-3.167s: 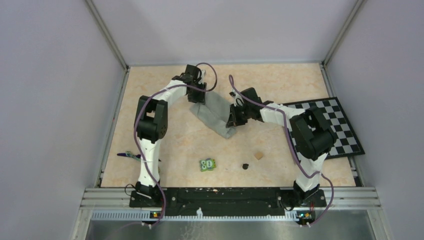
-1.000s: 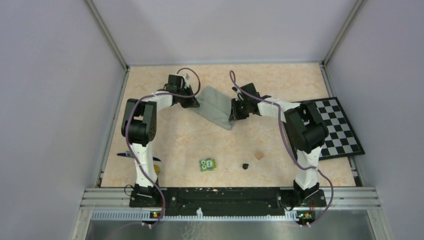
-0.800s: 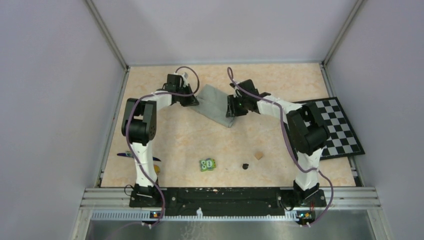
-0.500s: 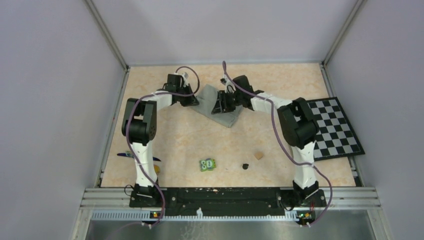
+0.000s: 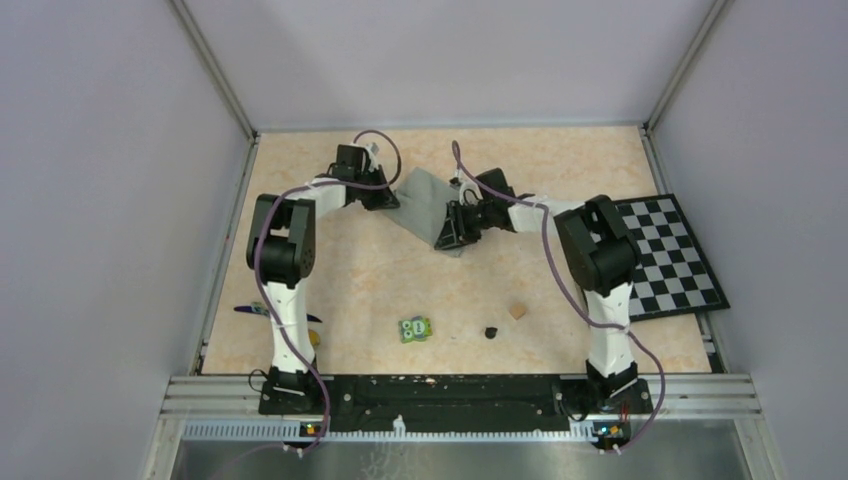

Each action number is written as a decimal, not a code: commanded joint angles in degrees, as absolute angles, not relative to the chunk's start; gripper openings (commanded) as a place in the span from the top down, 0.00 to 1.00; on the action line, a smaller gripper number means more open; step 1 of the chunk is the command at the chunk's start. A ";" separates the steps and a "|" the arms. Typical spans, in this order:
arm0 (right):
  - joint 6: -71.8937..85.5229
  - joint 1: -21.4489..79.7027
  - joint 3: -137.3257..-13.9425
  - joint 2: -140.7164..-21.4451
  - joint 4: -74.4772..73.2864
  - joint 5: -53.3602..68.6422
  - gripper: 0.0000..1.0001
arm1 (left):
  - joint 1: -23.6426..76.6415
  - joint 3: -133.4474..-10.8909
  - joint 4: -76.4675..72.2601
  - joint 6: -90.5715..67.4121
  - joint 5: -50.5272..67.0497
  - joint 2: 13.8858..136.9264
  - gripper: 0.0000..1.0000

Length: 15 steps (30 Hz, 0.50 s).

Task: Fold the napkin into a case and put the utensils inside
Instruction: Smooth out the 2/3-rectangle-folded napkin at the center of the board.

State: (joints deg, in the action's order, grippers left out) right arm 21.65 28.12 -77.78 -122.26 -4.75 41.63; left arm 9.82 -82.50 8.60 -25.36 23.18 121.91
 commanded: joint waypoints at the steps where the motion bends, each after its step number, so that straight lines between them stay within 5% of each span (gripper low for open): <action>1: 17.11 27.00 -67.16 -111.68 -9.74 35.40 0.63 | 9.49 -84.16 12.94 -21.63 18.53 125.67 0.91; 8: 16.75 23.38 -67.90 -100.01 -12.09 28.62 0.56 | 9.49 -87.83 15.08 -20.23 21.21 126.09 0.85; 15: 17.64 19.78 -82.69 -112.60 -9.51 28.11 0.54 | 9.71 -91.97 16.23 -20.24 28.82 121.55 0.56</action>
